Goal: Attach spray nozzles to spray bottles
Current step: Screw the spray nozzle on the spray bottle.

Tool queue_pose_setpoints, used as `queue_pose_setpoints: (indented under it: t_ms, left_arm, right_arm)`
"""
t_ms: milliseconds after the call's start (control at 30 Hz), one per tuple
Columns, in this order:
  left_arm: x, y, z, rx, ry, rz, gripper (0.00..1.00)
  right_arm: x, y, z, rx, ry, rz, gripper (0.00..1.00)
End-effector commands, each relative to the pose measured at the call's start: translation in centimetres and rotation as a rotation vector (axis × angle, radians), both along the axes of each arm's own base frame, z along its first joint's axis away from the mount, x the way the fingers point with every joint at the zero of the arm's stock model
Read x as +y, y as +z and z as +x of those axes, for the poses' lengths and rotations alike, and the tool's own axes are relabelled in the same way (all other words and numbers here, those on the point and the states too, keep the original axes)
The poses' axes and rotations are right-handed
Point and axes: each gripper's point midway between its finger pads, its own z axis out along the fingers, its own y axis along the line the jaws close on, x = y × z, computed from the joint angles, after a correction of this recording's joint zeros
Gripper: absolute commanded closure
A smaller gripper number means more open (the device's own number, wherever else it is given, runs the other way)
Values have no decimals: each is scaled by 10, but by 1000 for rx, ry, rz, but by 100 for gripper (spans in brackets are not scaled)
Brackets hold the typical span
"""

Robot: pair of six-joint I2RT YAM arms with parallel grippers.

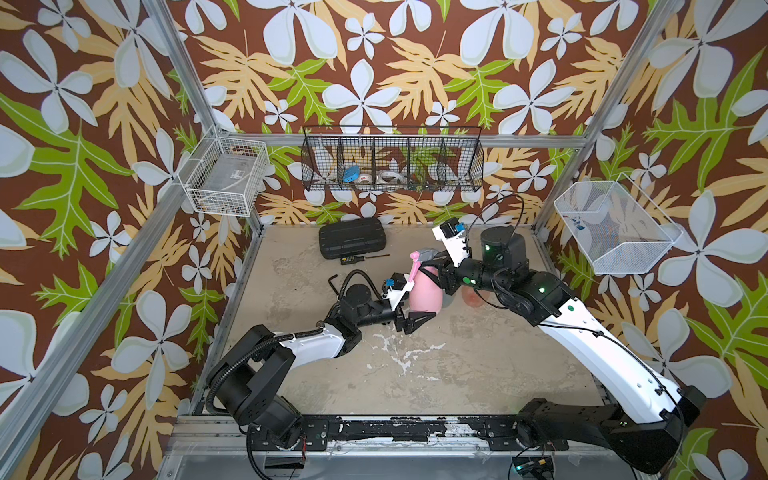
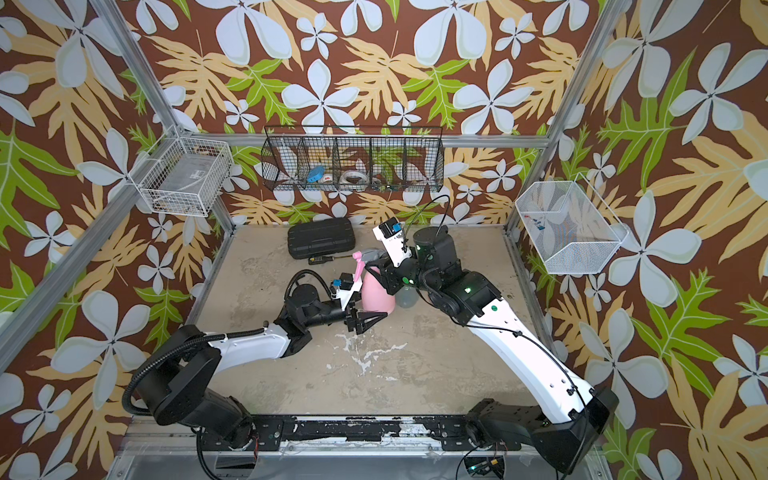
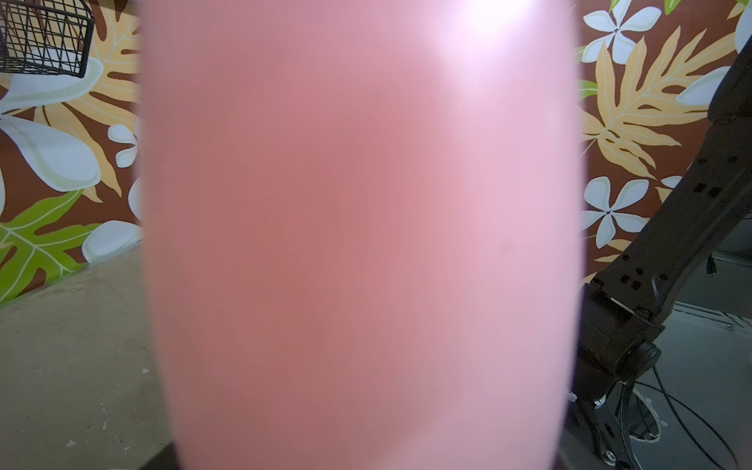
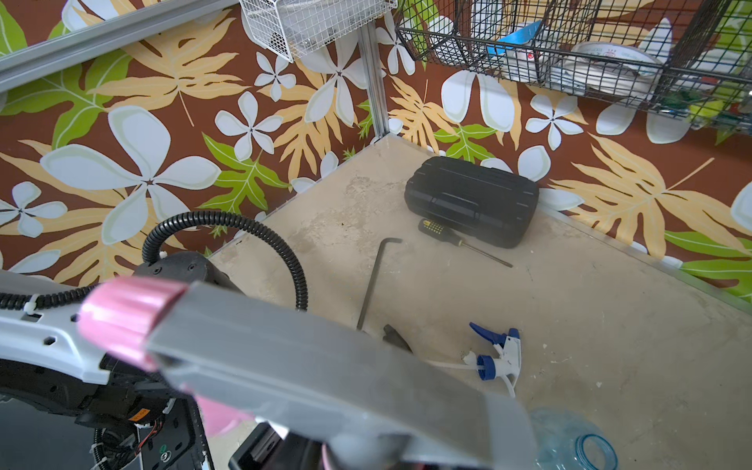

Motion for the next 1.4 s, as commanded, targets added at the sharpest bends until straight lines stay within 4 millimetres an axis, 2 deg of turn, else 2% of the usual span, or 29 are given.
queue_pose_setpoints:
  t_ms: [0,200,333,567,733,900,1067,1167,1233,1267,1300,1333,1367]
  left_arm:
    - [2,8,10,-52,62,0,37]
    - [13,15,30,-101,199,-2,38]
    - [21,28,40,-124,281,-37,38]
    - [39,49,60,-109,455,-150,40]
    - [37,47,64,-145,552,-127,40]
    - [37,41,68,-172,665,-96,40]
    - [41,37,65,-172,688,-116,40]
    - [37,32,57,-173,633,-118,39]
    - [32,28,49,-173,575,-112,39]
    - [30,26,45,-170,543,-109,39]
    - [28,24,41,-162,504,-109,39]
    - [26,22,37,-151,464,-110,38]
    - [25,21,34,-135,425,-116,38]
  right_arm:
    - [2,10,-1,-4,5,38,74]
    - [1,2,1,17,-10,30,92]
    - [-6,-10,12,40,-96,28,100]
    - [-25,-32,42,110,-431,69,100]
    - [-33,-46,55,186,-622,132,100]
    - [-34,-59,55,227,-776,142,100]
    - [-29,-61,55,249,-802,100,100]
    - [-25,-46,50,205,-730,79,100]
    - [-11,-26,43,125,-561,46,87]
    - [-5,-15,36,77,-470,22,76]
    - [2,-7,26,35,-367,-2,59]
    - [5,-2,18,6,-276,-17,47]
    - [3,3,12,-9,-204,-11,41]
